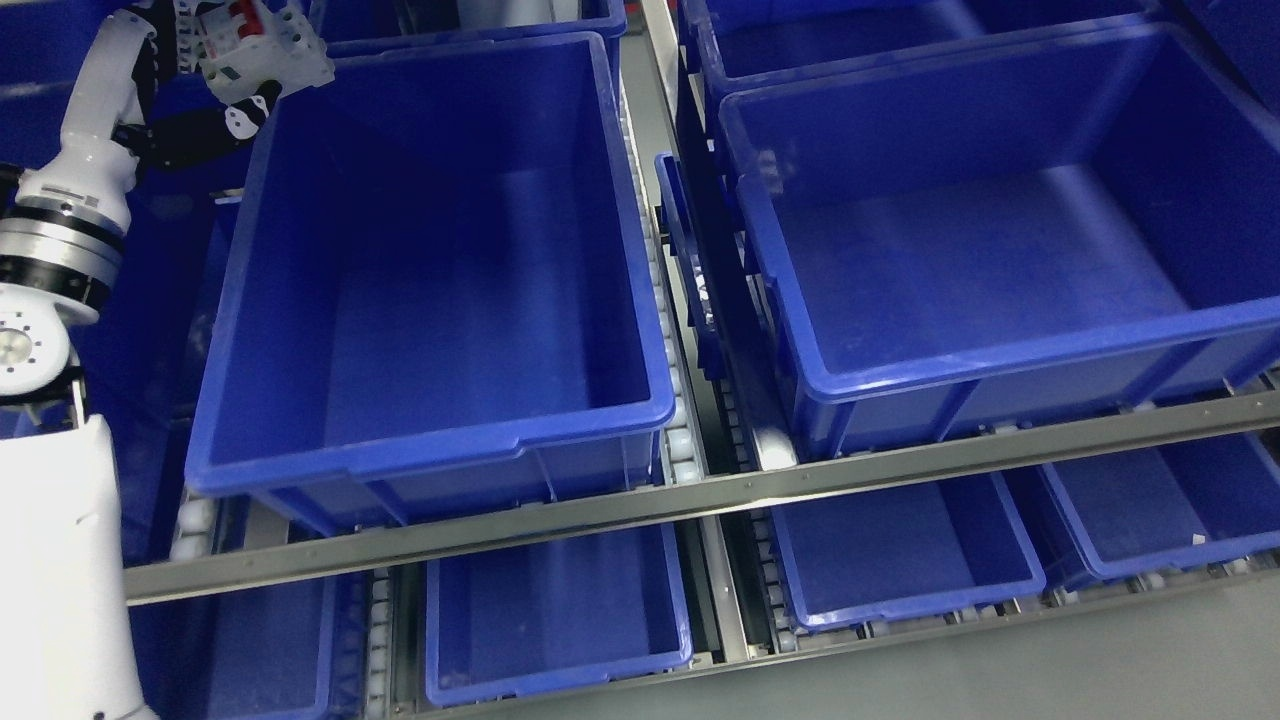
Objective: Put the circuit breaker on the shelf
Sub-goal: 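Lower the left hand with the breaker into the blue bin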
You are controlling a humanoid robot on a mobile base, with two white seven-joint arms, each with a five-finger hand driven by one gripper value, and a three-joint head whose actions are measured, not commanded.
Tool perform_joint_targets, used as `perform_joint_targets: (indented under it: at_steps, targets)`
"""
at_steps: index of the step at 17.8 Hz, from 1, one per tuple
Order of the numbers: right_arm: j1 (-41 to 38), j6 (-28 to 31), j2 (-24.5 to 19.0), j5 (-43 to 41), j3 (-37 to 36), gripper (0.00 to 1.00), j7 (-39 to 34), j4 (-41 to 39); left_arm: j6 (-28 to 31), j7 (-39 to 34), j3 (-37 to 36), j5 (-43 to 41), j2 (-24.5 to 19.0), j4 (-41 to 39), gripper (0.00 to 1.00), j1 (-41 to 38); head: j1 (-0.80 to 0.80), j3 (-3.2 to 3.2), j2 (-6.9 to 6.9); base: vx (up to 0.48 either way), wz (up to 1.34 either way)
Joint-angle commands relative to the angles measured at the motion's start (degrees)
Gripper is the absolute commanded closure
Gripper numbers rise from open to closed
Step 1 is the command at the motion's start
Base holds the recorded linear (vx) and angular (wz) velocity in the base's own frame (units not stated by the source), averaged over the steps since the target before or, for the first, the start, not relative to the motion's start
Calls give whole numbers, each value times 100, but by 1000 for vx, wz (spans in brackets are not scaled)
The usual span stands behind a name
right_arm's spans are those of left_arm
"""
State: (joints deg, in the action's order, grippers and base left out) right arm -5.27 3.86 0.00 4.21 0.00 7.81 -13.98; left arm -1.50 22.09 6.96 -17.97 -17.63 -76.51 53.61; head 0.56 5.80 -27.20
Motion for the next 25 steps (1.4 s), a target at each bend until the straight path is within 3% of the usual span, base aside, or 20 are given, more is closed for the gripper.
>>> perform_joint_targets:
  at_steps: [1, 7, 15, 19, 25]
  targets:
    - [-1, 71, 100, 1, 114, 0, 1, 0, -25, 59, -1318, -602, -645, 1743, 90, 658, 0, 0, 0, 184, -69]
    - [-1, 71, 100, 1, 114, 0, -8, 0, 1, 67, -2189, -971, -215, 2614, 90, 1099, 0, 0, 0, 122, -68]
    - [-1, 71, 100, 1, 114, 0, -8, 0, -34, 67, -2453, -1858, 409, 3773, 90, 1423, 0, 0, 0, 24, -15]
    - [-1, 71, 100, 1, 114, 0, -8, 0, -43, 50, -2717, -1921, 646, 4574, 89, 1732, 0, 0, 0, 0, 0]
    - [-1, 71, 100, 1, 114, 0, 1, 0, -122, -12, -2832, -1930, 770, 4918, 84, 1741, 0, 0, 0, 0, 0]
